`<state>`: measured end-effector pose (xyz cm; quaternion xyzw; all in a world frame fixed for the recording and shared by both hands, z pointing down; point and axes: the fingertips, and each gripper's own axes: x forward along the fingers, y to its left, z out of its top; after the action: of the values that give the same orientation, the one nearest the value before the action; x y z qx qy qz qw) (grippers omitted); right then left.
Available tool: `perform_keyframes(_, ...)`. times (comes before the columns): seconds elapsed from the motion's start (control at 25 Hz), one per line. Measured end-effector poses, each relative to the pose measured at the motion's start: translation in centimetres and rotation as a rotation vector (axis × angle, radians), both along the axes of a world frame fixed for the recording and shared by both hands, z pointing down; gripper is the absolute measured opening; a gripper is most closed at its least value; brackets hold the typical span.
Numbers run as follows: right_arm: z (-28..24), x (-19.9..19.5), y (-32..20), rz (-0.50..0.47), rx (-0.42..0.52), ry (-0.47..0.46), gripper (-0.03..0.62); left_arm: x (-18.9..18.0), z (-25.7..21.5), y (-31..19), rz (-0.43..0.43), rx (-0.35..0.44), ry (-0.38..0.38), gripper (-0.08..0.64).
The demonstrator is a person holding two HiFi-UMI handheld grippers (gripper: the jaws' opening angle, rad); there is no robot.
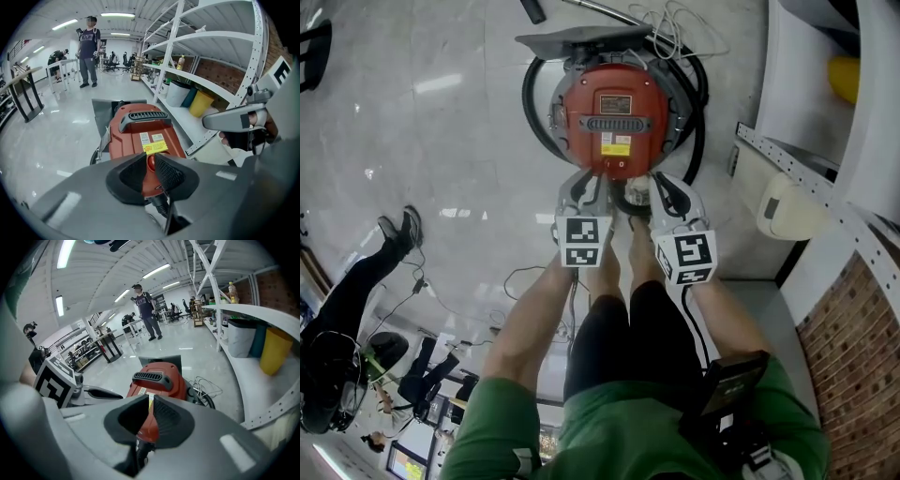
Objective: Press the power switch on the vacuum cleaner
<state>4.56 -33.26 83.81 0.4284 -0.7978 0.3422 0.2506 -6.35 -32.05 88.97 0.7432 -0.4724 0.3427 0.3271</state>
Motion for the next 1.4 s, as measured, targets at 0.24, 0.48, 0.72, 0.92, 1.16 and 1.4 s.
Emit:
perform_keyframes(0.24,1.8,-0.3,0.2,-0.001,-0.02,-0.004,0.02,0.0,1.7,0.2,0.0,-0.018,-0.004,0.061)
perform_keyframes(0.48,2.8,-0.6,0.2,-0.006,-0.032,-0.008,0.02,0.0,2.6,0.3,-0.011,-0.032,0.009,0.061)
perform_keyframes(0.72,3.4,-1.0,0.2,-0.009,-0.042,-0.012,0.02,0.0,2.7,0.3,-0.005,-0.03,0.018,0.061)
perform_keyframes(0.92,3.8,-1.1,0.1,-0.015,-0.049,-0.011,0.02,0.0,2.9,0.4,-0.002,-0.031,0.014,0.061)
perform_keyframes(1.16,3.9,-1.1,0.0,-0.017,-0.059,-0.01,0.02,-0.1,3.0,0.3,0.009,-0.038,0.004,0.057)
perform_keyframes(1.4,4.0,-1.0,0.1,-0.019,-0.066,-0.009,0.02,0.0,3.2,0.4,0.014,-0.044,-0.001,0.048)
